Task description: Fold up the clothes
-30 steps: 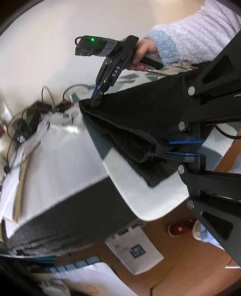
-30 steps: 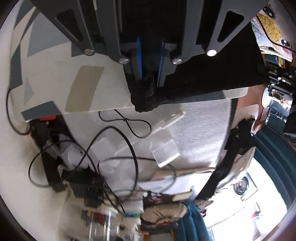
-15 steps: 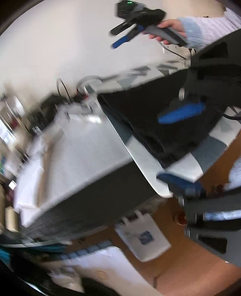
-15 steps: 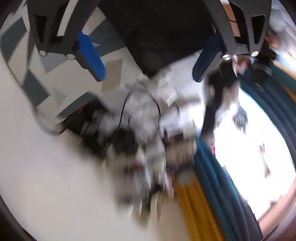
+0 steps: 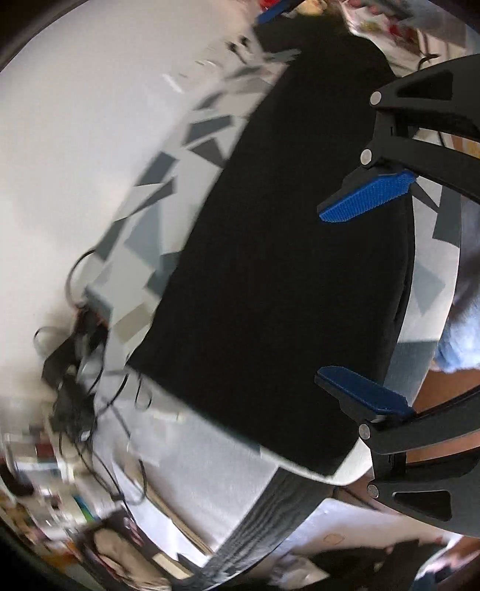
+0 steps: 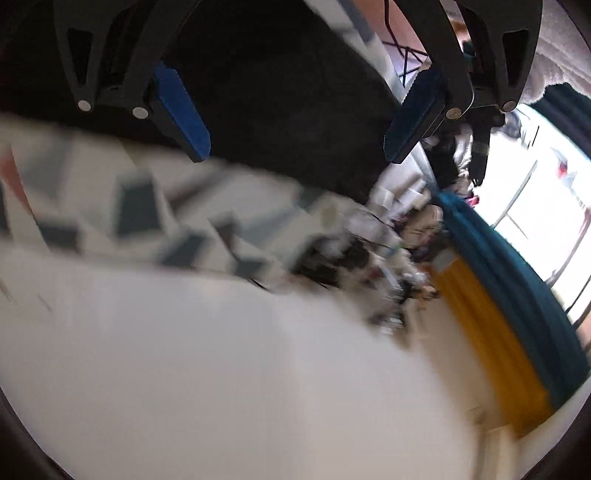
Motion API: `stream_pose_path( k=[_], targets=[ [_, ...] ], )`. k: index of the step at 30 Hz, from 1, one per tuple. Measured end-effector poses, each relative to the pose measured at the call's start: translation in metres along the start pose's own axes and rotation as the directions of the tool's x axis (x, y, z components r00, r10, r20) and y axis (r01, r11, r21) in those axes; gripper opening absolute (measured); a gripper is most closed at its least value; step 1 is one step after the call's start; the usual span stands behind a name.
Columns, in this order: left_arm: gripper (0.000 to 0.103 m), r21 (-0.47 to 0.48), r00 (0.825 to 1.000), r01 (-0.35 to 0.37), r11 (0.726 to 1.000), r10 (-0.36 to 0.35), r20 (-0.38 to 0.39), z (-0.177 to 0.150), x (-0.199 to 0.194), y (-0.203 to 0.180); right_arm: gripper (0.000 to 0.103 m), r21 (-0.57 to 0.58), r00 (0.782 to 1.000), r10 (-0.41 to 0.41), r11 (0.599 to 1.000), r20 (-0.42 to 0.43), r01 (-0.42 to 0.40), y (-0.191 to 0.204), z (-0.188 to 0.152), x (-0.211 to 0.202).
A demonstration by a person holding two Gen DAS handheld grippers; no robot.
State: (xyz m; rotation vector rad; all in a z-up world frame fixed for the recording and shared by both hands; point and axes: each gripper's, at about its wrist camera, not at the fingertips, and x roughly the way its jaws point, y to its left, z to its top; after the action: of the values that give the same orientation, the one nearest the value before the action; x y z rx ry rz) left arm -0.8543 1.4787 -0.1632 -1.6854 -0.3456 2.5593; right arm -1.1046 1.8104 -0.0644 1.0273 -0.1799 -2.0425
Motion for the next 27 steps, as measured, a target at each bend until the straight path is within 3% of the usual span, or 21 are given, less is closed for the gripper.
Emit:
stream_pose_path(
  k=[4, 7, 12, 16, 19, 22, 25, 27],
  targets=[
    [0.081, 0.092, 0.997, -0.033, 0.995, 0.038, -0.062, -0.002, 0.025, -0.045, 0.096, 0.104, 0.979, -0.184, 0.976, -0.086, 0.193, -0.044, -0.057, -0.026],
    [0.081, 0.163, 0.992, -0.034, 0.986, 0.053, -0.111, -0.007, 0.046, -0.075, 0.096, 0.141, 0.957, -0.245, 0.953, -0.156, 0.267, -0.065, -0.093, -0.03],
    [0.081, 0.295, 0.986, -0.03, 0.955, 0.077, -0.147, -0.009, 0.081, -0.108, 0.096, 0.099, 0.892, -0.376, 0.907, -0.248, 0.41, -0.074, -0.142, -0.011],
    [0.081, 0.36, 0.981, -0.007, 0.933, 0.077, -0.18, -0.008, 0.104, -0.104, 0.096, 0.128, 0.867, -0.41, 0.88, -0.285, 0.458, -0.079, -0.163, 0.01],
    [0.083, 0.439, 0.981, 0.0, 0.899, 0.084, -0.172, -0.008, 0.106, -0.105, 0.097, 0.131, 0.831, -0.462, 0.845, -0.309, 0.519, -0.079, -0.173, 0.026],
    [0.084, 0.497, 0.985, 0.009, 0.868, 0.078, -0.153, -0.01, 0.108, -0.107, 0.102, 0.123, 0.814, -0.498, 0.826, -0.3, 0.55, -0.077, -0.175, 0.031],
    [0.086, 0.514, 0.987, 0.02, 0.858, 0.066, -0.148, -0.01, 0.109, -0.105, 0.103, 0.102, 0.783, -0.54, 0.8, -0.309, 0.591, -0.074, -0.177, 0.038],
    [0.088, 0.514, 0.987, 0.028, 0.857, 0.059, -0.151, -0.009, 0.11, -0.104, 0.103, 0.072, 0.747, -0.581, 0.772, -0.323, 0.632, -0.071, -0.176, 0.046]
  ],
)
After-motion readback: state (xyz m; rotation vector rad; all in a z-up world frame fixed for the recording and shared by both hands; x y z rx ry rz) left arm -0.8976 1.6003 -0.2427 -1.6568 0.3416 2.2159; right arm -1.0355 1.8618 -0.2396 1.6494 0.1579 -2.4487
